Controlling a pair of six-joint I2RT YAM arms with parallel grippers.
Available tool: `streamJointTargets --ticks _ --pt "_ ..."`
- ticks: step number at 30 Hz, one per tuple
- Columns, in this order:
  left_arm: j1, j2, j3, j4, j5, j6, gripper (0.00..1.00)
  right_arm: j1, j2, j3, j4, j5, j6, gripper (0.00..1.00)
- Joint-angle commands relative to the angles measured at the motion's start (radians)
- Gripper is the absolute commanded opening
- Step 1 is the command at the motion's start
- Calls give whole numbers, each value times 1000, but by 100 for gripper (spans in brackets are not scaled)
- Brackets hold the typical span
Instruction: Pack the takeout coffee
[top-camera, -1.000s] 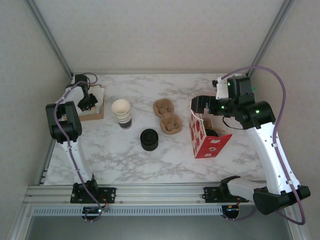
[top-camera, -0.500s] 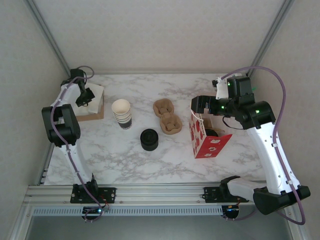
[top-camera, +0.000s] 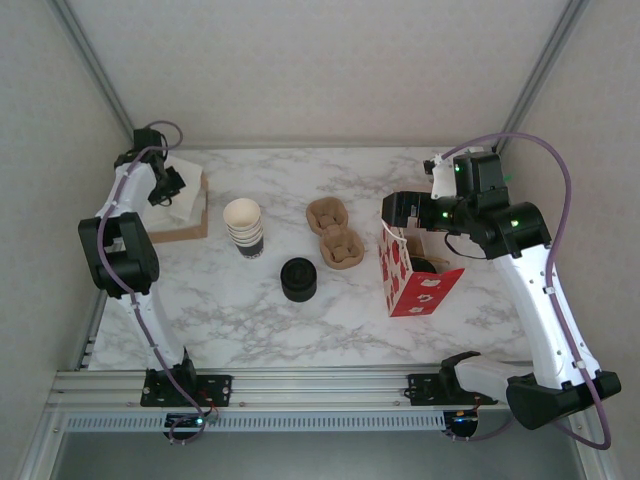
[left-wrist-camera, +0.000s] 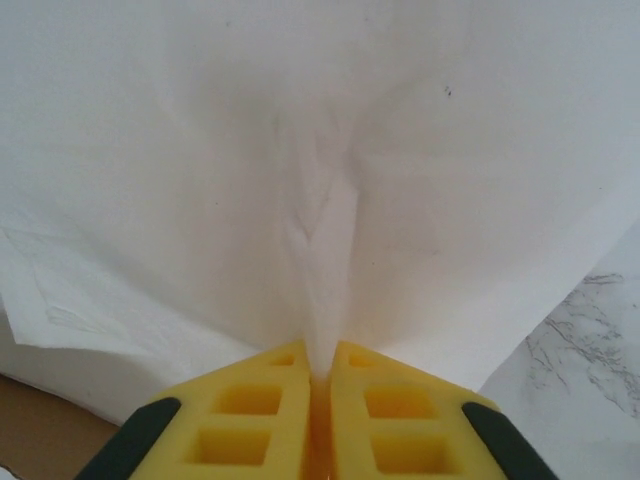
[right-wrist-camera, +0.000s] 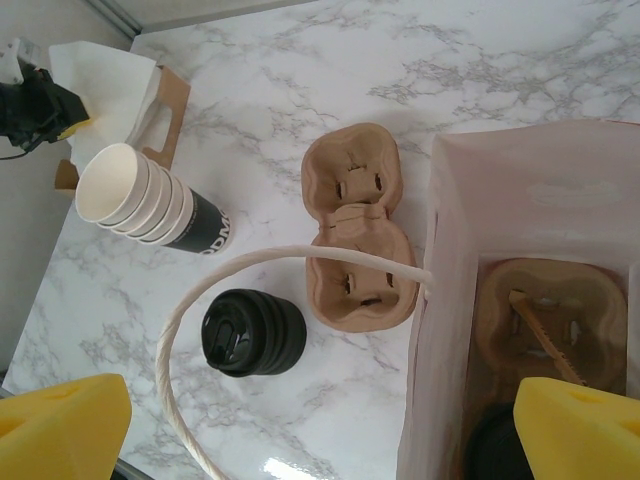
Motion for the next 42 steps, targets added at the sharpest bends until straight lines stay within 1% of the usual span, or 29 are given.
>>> streamJointTargets --ticks 1,3,6,8,9,11,13,14,15,21,25,29,32,34,36,38,42 --pt "7 13 -10 -5 26 6 12 7 -23 -12 -1 -6 3 99" --pt "6 20 -14 -3 33 7 12 8 -23 -11 -1 -7 4 99" --pt "6 22 -21 0 42 12 14 8 -21 -4 -4 -8 4 99" --pt "7 20 -25 4 37 11 6 10 -21 -5 -2 -9 5 99" --pt "7 18 -26 5 35 10 5 11 -21 -4 -2 -8 5 99" --pt "7 19 -24 4 40 10 8 12 -21 -7 -2 -8 6 99" --pt "6 20 -22 1 41 10 8 13 -21 -9 -2 -8 6 99" --pt "7 16 -21 1 40 12 6 13 -22 -8 -1 -9 7 99" --pt "7 12 -21 -1 34 11 0 13 -23 -8 -1 -8 7 99" --pt "6 -99 -1 -3 -20 -7 0 16 -23 3 -9 -1 7 99" --pt "-8 -194 74 -45 -11 -11 0 17 -30 7 -5 13 16 99" --pt "-39 -282 160 -83 76 -21 0 17 -48 9 9 37 34 99" --pt "-67 -337 242 -98 181 -46 0 17 -69 11 17 76 51 99" --pt "-102 -363 302 -95 266 -70 0 17 -86 13 20 111 64 99" --pt "-156 -379 360 -75 340 -107 0 16 -105 18 21 151 77 99" --pt "-229 -381 417 -38 416 -149 0 17 -131 18 24 205 97 99" --pt "-384 -374 484 60 492 -241 0 16 -179 14 9 359 135 99"
